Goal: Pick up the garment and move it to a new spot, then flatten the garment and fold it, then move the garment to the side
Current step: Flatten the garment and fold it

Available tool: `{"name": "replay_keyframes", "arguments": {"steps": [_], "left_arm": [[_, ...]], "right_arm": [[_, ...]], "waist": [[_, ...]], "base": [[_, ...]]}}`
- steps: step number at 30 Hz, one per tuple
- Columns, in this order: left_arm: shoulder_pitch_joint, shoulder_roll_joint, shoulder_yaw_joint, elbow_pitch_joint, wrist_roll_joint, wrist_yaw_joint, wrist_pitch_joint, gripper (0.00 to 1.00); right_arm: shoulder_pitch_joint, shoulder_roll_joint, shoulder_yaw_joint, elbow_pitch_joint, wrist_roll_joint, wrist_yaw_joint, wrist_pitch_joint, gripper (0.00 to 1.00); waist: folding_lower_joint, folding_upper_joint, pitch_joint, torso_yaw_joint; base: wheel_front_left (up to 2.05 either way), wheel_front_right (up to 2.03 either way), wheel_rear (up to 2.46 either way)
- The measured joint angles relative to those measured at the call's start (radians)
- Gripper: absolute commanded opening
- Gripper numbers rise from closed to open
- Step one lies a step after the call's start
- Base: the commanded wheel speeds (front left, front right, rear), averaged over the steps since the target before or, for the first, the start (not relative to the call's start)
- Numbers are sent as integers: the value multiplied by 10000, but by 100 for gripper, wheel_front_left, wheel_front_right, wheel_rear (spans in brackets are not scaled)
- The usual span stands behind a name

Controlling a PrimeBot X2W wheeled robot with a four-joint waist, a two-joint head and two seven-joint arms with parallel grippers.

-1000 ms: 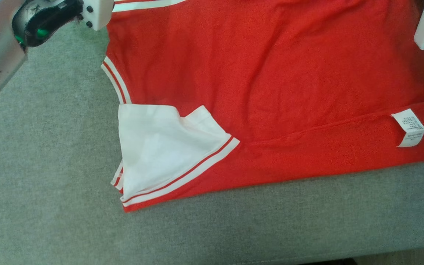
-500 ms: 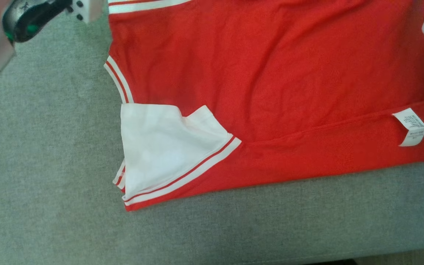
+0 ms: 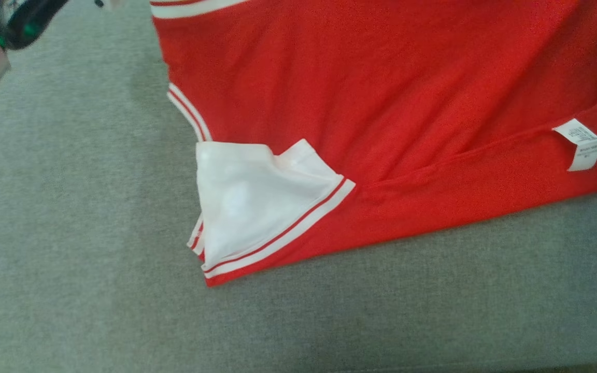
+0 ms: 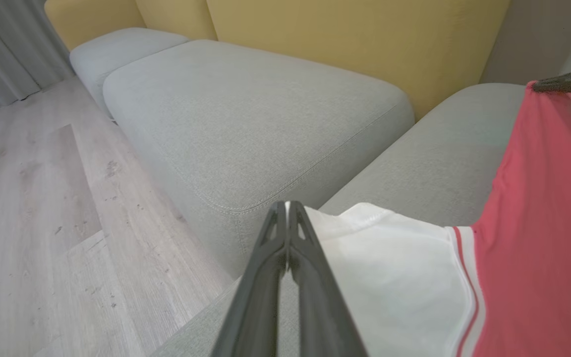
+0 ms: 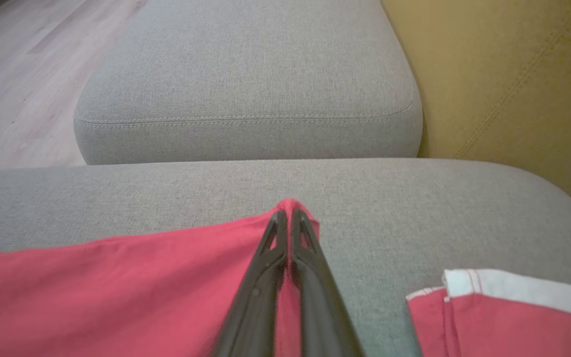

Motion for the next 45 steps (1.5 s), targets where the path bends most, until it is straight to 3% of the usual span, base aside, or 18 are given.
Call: {"name": "replay_keyframes", "arguments": {"steps": [7, 15, 24, 31, 36, 41, 42, 43, 44, 45], "left_arm": [[1262, 802, -4, -1344, -418, 128, -654, 0], [3359, 1941, -25, -4270, -1114, 1254, -1421, 0], [5264, 2577, -35, -6730, -1289, 2382, -1814, 0], [6755, 2677, -33, -7601, -1244, 2915, -1858, 0], [7589, 2629, -29, -7716, -809, 3012, -1825, 0], [8276, 2115, -19, -7256, -583, 3072, -1833, 0], [8358, 2004, -19, -7152, -585, 3072, -1847, 0], [8439, 1885, -17, -7045, -585, 3072, -1885, 27], [8501, 1781, -17, -6974, -585, 3070, -1944, 82], [8536, 1676, -17, -6880, -591, 3068, -1965, 100]], "right_arm": [[1588, -318, -541, -823, 518, 0, -46, 0], [3173, -552, -1250, -1973, 750, 0, 21, 0], [5049, -543, -2117, -3033, 911, 0, 318, 0], [6464, -123, -2744, -3789, 995, 0, 449, 0], [7366, 199, -3118, -4278, 980, 0, 637, 0], [7564, 464, -3210, -4481, 938, 0, 796, 0], [7563, 470, -3214, -4487, 888, 0, 796, 42], [7563, 472, -3216, -4487, 832, 0, 792, 100], [7563, 476, -3218, -4489, 744, 0, 723, 100], [7560, 481, -3233, -4489, 669, 0, 604, 100]], "waist": [[0, 0, -420, 379], [-1, 0, -892, 790], [-1, 0, -1275, 1102], [-1, 0, -1508, 1193], [-1, 0, -1501, 1196], [0, 0, -1355, 1158], [1, 0, -1340, 1148], [1, 0, -1332, 1141], [1, 0, -1336, 1140], [2, 0, -1359, 1138]], "base": [[0, 0, 0], [0, 0, 0], [0, 0, 0], [0, 0, 0], [0, 0, 0], [0, 0, 0], [0, 0, 0], [0, 0, 0], [0, 0, 0], [0, 0, 0]]}}
